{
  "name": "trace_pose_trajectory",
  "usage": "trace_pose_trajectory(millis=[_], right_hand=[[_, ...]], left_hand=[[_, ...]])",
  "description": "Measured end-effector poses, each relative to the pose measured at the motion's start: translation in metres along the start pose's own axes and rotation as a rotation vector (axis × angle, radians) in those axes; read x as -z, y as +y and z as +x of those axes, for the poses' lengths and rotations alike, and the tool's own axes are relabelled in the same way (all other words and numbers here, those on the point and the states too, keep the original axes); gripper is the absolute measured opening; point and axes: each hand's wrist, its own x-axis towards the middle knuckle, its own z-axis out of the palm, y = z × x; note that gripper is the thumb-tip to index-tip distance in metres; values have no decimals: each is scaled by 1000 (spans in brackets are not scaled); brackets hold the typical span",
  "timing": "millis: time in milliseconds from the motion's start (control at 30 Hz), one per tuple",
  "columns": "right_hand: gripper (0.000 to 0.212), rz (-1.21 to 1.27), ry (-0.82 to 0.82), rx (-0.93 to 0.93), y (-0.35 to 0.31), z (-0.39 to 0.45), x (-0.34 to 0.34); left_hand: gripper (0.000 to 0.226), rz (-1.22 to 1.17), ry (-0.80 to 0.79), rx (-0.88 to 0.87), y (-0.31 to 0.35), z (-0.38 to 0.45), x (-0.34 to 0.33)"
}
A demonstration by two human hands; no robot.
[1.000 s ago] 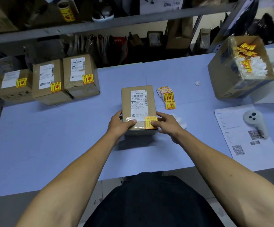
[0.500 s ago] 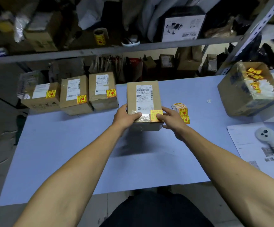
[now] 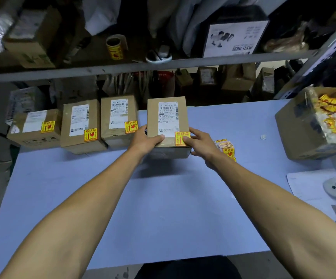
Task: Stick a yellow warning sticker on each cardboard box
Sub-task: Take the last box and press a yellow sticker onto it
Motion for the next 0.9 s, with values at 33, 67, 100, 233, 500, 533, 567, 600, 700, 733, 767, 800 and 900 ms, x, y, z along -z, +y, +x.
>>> trace_pose_trajectory(millis=[33, 67, 100, 233, 500, 533, 567, 600, 700, 733, 767, 800, 900], right_hand=[[52, -7, -7, -10, -2, 11, 3], [54, -17, -11, -22, -3, 23, 6], [55, -30, -17, -33, -4, 34, 9], [55, -65, -41, -45, -7, 78, 20], [51, -128, -97, 24, -2, 126, 17], [53, -135, -101, 30, 0, 128, 15], [54, -141, -105, 36, 1, 129, 13], [54, -144, -105, 45, 3, 130, 12], [54, -125, -98, 58, 7, 128, 9], [54, -113, -93, 56, 8, 126, 9], [54, -111, -91, 55, 9, 125, 9], [55, -119, -94, 60, 9, 124, 9], [57, -188, -91, 58, 2, 118, 12]], left_hand=[[54, -2, 2, 12, 2, 9, -4], [54, 3, 5, 27, 4, 18, -7], [54, 11, 11, 40, 6, 27, -11], [60, 22, 49, 79, 12, 61, -27], [46, 75, 178, 66, 9, 96, -49], [45, 79, 192, 67, 8, 97, -49], [45, 86, 203, 67, 6, 97, -49], [45, 82, 209, 63, 3, 98, -49], [45, 87, 209, 61, 2, 95, -49], [45, 92, 207, 59, 1, 95, -50], [44, 94, 201, 56, 1, 94, -50], [43, 99, 198, 46, 1, 94, -50], [42, 127, 188, 44, 6, 90, -47]])
